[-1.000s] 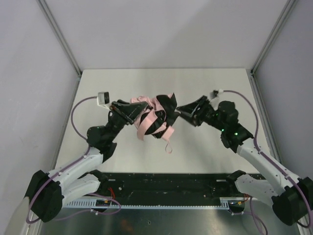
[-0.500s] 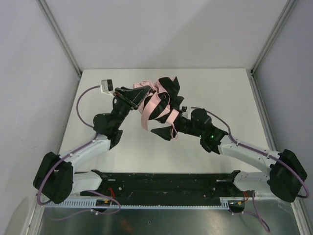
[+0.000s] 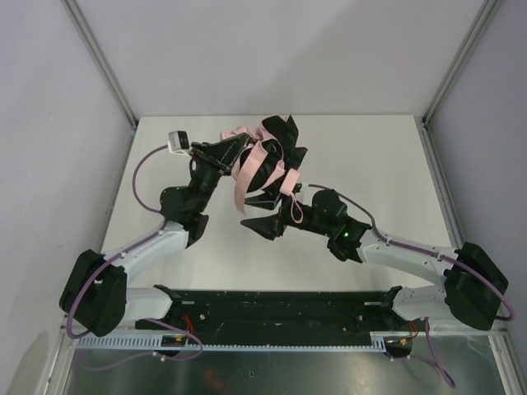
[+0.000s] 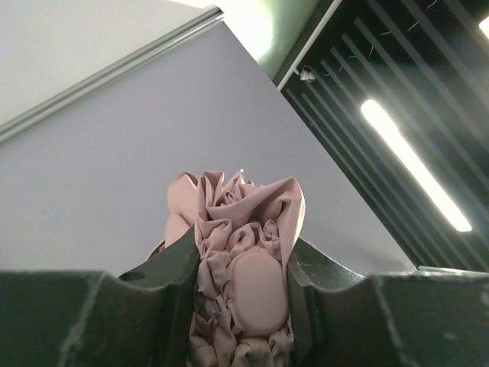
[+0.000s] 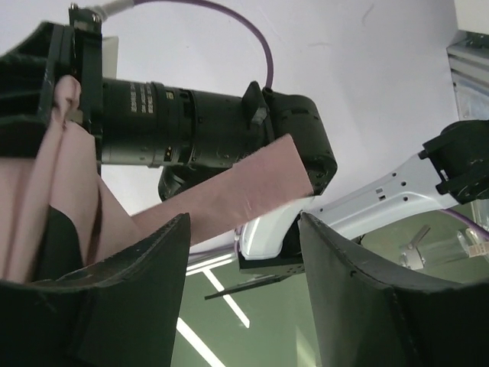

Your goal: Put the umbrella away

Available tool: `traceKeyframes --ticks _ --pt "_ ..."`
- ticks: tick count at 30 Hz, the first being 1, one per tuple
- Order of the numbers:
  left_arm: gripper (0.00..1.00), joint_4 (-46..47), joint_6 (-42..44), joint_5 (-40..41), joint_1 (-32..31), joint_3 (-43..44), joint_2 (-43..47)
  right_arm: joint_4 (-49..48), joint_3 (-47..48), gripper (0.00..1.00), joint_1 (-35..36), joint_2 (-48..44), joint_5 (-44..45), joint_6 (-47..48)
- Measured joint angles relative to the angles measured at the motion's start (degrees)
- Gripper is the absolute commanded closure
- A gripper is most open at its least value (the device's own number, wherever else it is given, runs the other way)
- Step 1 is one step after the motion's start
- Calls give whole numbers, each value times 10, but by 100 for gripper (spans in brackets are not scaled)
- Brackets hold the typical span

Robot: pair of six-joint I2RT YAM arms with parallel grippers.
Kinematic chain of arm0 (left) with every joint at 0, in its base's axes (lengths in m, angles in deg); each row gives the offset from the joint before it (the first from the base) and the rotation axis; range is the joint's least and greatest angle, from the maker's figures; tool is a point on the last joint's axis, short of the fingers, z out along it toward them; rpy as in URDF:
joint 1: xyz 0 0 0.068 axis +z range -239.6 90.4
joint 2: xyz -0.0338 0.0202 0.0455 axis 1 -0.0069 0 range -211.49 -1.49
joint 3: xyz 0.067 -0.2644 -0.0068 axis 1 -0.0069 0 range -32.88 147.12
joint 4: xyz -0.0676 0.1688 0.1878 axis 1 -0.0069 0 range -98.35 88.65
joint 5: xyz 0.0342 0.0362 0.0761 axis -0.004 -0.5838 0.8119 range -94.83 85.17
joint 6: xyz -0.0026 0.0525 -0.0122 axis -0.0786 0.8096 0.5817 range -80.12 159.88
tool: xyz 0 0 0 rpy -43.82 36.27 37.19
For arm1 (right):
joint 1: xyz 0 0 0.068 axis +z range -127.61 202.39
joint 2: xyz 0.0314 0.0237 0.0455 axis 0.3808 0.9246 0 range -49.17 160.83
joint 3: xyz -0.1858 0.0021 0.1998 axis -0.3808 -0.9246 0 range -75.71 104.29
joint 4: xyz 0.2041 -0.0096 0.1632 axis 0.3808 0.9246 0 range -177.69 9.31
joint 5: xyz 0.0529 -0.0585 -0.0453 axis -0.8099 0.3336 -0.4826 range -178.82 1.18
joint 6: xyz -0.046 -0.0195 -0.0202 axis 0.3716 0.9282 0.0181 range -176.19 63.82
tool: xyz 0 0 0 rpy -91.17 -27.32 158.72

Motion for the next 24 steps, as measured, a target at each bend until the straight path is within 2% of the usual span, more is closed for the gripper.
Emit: traceKeyframes --ticks 4,15,24 --pt "100 -1 3 13 0 10 0 -14 0 35 10 0 9 0" --pt "100 -1 -7 42 -29 16 0 -83 0 47 14 25 38 0" --pt "100 0 -38 79 -44 11 1 -100 0 44 16 32 48 0"
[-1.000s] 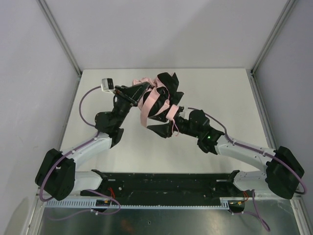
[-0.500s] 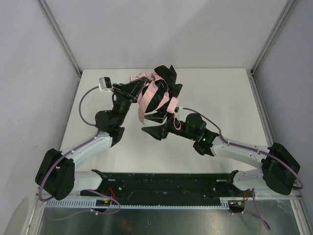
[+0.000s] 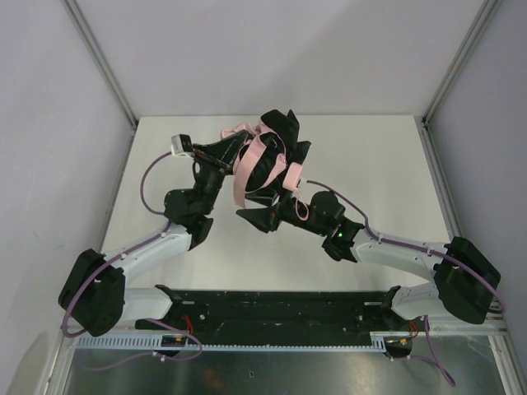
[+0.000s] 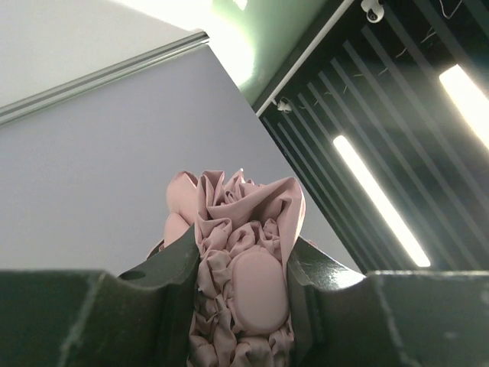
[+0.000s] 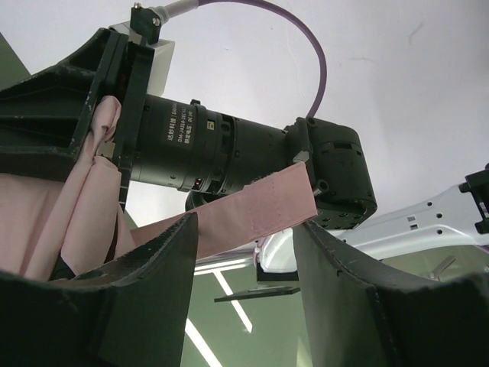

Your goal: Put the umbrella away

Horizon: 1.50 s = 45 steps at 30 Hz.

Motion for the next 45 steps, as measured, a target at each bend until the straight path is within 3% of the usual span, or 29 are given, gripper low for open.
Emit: traceKeyframes --ticks 18,20,22,25,31,38,45 --pt "100 -4 -24 23 -25 -13 1 -36 0 51 -5 31 3 0" --pt "100 -5 -24 23 -25 -15 1 -38 0 61 -7 32 2 0" --pt "100 -5 -24 23 -25 -15 1 -38 0 88 -8 33 -1 0" --pt "100 -5 -24 23 -25 -15 1 -39 0 98 -10 33 -1 -4" --pt "100 -5 -43 20 -33 -15 1 -67 -37 100 -48 27 -1 11" --pt "100 -8 -70 14 -34 -76 8 -143 -116 100 -167 -33 3 149" --pt "100 -15 -79 -25 -35 -109 8 -284 -148 100 -249 -73 -61 203"
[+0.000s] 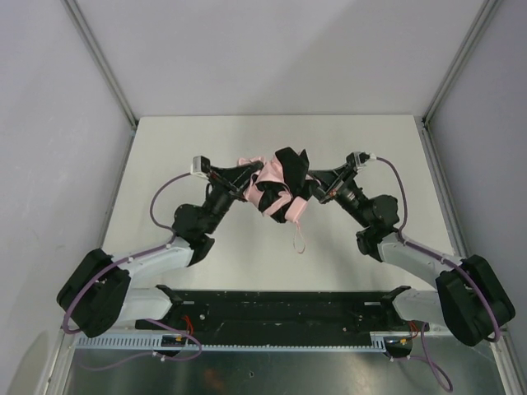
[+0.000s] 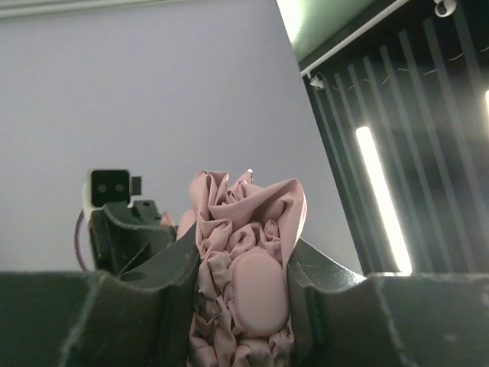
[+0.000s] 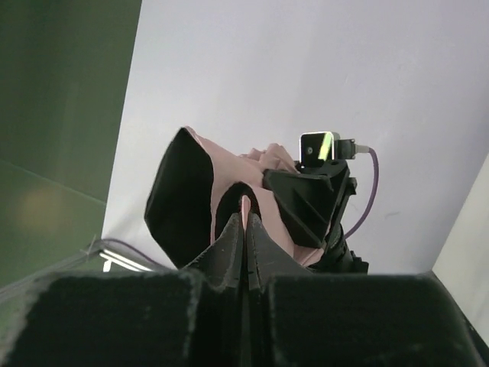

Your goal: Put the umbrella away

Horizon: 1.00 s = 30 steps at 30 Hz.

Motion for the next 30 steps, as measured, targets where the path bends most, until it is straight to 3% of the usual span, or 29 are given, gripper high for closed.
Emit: traceKeyframes --ticks 7,17,24,30 --pt "100 11 0 -16 -2 -72 0 -20 -24 100 -9 -11 -65 20" --pt "100 43 11 -33 -11 -79 1 2 -20 100 14 -75 -96 89" --pt "100 83 5 -32 -28 -85 10 222 60 100 131 -178 -52 318" --pt "100 89 -2 -35 -31 -82 16 411 148 100 270 -190 65 566"
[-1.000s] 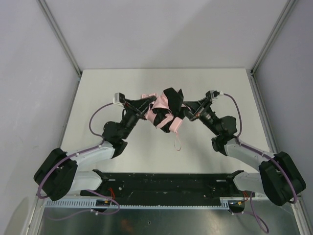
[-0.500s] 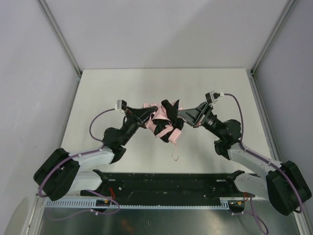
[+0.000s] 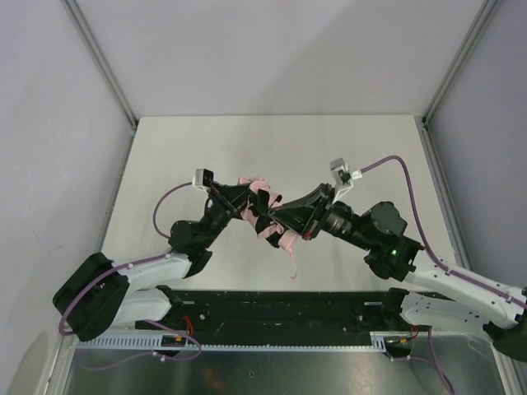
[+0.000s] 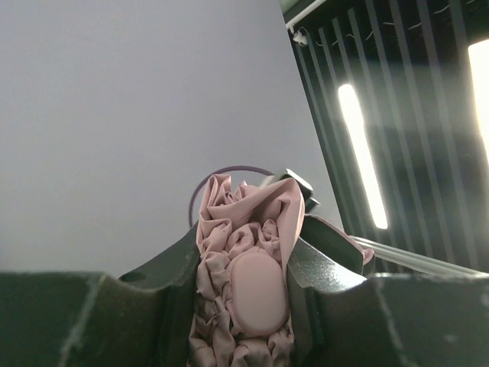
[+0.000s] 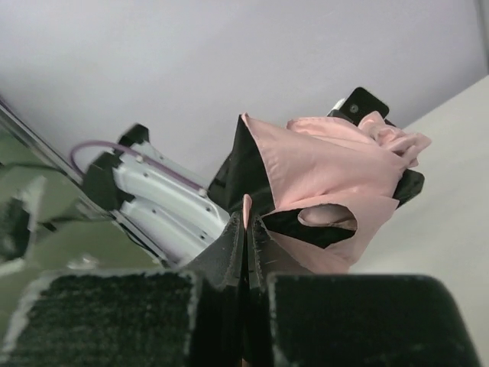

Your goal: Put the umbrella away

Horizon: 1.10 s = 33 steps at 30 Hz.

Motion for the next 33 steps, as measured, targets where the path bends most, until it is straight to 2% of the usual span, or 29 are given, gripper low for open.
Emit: traceKeyframes --ticks 3,7,15,20,25,33 --pt "100 -18 -2 -8 -2 0 22 75 51 100 55 10 52 96" --pt "100 -82 4 -8 -2 13 64 126 111 100 86 55 93 184" --pt "100 -318 45 16 5 26 156 223 170 100 169 120 276 347" --pt "100 -459 75 22 5 42 192 258 170 100 202 138 347 388" --pt "100 -561 108 5 7 81 201 268 157 100 198 127 326 365" --pt "100 -610 148 -71 17 119 191 224 116 100 123 100 134 248"
